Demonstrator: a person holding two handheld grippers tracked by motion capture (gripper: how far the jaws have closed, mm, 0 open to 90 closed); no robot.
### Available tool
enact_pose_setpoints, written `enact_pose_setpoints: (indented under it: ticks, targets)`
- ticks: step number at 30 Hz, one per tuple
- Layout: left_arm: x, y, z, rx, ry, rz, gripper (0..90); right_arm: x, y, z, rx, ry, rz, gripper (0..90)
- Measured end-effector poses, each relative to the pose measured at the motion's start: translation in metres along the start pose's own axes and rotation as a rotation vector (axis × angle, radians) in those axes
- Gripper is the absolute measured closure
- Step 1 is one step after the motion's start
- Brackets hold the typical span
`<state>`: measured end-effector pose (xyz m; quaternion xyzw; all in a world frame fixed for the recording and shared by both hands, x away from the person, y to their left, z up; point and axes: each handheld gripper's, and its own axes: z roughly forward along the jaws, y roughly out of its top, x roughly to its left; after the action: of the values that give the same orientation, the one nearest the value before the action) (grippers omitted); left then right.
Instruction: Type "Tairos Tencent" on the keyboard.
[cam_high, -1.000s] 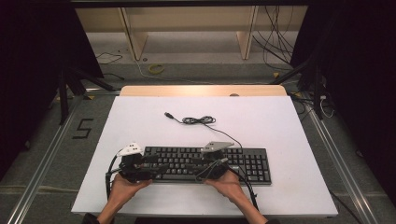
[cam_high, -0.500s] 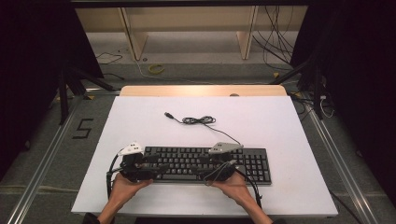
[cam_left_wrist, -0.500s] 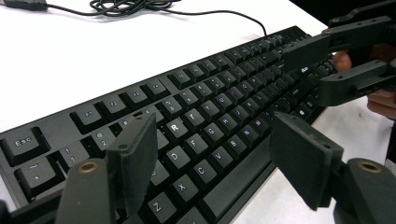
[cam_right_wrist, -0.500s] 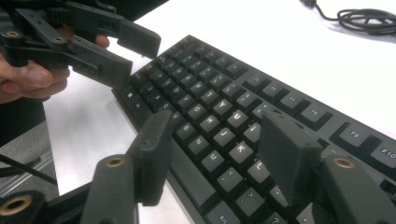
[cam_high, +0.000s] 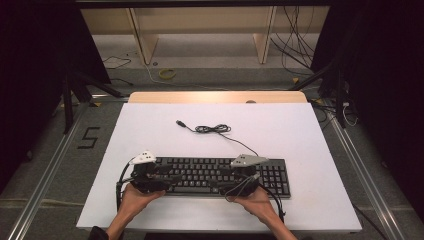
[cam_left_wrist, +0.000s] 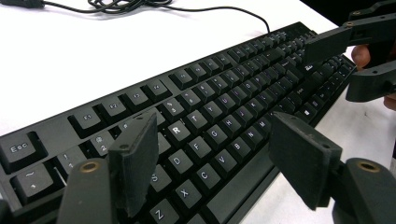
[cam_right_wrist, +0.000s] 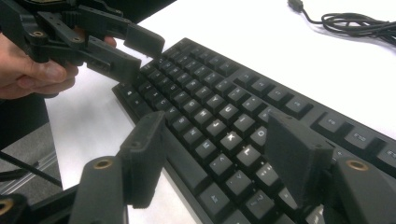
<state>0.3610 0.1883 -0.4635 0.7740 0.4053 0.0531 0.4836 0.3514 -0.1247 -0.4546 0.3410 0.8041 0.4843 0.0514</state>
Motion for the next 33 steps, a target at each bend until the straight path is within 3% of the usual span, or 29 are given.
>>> enact_pose_setpoints:
  ticks: [23,33]
  targets:
    - [-0.001,0.007,0.010,0.022,-0.007,0.015,34.2,-0.004,-0.012,-0.019,-0.032,-0.032,0.002,33.6]
    - [0.001,0.012,0.017,0.039,-0.018,0.012,39.6,-0.004,-0.016,-0.023,-0.039,-0.047,-0.008,32.1]
